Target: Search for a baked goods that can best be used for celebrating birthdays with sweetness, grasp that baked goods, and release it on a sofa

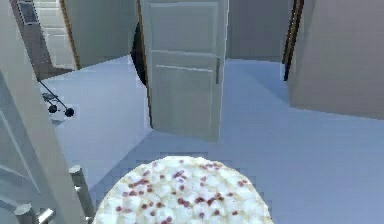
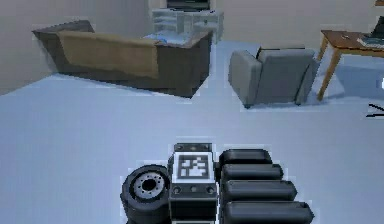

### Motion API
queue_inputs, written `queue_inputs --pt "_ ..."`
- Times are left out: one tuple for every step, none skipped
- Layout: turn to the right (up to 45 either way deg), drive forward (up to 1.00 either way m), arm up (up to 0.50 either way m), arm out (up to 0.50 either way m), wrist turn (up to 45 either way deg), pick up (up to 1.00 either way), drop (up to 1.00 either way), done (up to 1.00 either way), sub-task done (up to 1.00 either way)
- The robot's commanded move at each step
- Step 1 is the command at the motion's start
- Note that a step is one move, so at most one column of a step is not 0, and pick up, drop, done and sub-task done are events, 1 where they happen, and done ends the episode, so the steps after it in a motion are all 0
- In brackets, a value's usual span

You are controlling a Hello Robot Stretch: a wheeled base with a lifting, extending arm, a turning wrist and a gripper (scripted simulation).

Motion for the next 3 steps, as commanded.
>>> queue_inputs --pt "-12.0 0.0 0.0 0.0 0.0 0.0 0.0 0.0 0.0" --pt "0.0 0.1 0.0 0.0 0.0 0.0 0.0 0.0 0.0" --pt "21.0 0.0 0.0 0.0 0.0 0.0 0.0 0.0 0.0"
